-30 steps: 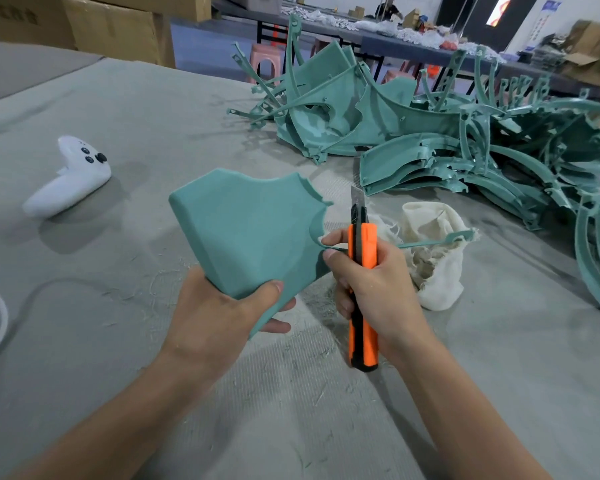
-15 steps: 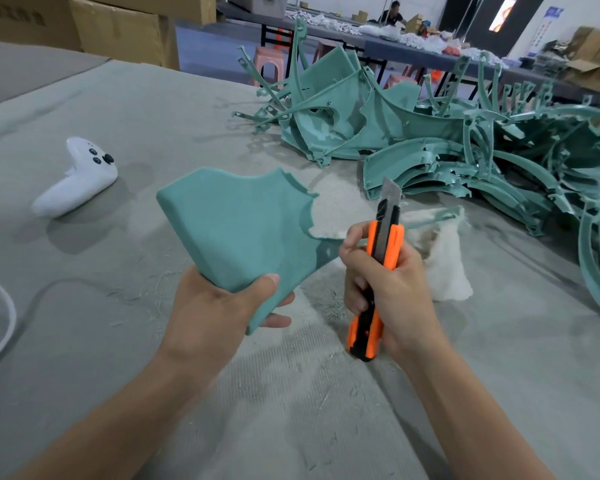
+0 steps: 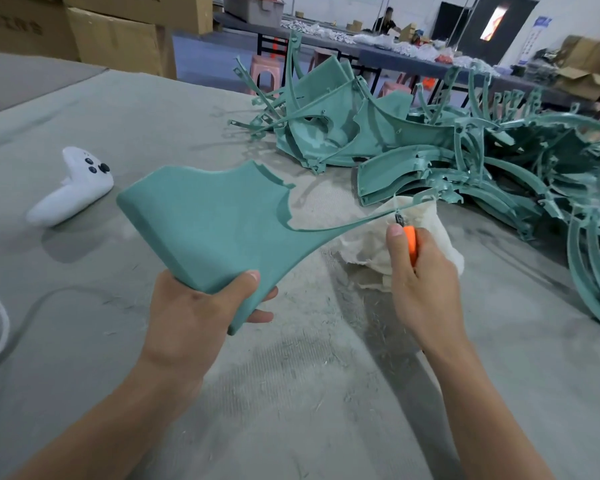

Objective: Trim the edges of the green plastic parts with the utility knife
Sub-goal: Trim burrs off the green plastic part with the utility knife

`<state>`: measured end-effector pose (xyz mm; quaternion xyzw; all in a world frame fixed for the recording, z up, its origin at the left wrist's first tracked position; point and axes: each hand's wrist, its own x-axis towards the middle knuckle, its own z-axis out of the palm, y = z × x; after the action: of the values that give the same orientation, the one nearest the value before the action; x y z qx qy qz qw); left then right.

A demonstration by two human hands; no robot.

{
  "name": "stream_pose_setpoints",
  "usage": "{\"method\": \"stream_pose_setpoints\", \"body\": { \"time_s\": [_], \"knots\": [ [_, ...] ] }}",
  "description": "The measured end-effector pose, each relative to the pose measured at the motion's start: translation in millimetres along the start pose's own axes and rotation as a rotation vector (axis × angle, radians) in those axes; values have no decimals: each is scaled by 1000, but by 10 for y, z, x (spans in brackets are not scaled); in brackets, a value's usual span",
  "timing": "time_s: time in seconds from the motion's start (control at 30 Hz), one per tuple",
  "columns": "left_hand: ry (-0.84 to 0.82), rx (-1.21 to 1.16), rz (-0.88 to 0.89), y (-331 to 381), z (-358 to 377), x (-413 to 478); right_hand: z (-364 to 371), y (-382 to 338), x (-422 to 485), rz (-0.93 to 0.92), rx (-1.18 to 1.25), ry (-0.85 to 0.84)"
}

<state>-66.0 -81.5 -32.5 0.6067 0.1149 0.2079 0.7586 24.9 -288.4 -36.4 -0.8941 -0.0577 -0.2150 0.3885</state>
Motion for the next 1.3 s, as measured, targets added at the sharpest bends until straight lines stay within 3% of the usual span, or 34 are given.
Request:
{"method": "stream_pose_setpoints", "body": {
  "time_s": [0.27, 0.37, 0.57, 0.7, 0.83, 0.9, 1.1, 1.3],
  "knots": [
    [105, 57, 11, 9, -40, 45, -40, 84, 70, -65, 35, 75],
    [164, 50, 11, 23, -76, 89, -77, 175, 136, 28, 98, 135],
    [204, -8, 0, 47, -105, 138, -152, 371, 217, 283, 181, 96],
    [172, -5, 5, 52, -77, 113, -141, 203, 160, 119, 255, 186],
    [111, 24, 13, 35, -45, 72, -37, 7, 26, -140, 211, -9],
    [77, 31, 38, 33, -42, 54, 0, -35, -19, -186, 111, -104],
    [44, 70, 74, 7, -29, 26, -20, 22, 13, -113, 22, 53],
    [16, 60, 87, -18, -16, -3, 3, 101, 39, -12, -127, 90]
  ]
}}
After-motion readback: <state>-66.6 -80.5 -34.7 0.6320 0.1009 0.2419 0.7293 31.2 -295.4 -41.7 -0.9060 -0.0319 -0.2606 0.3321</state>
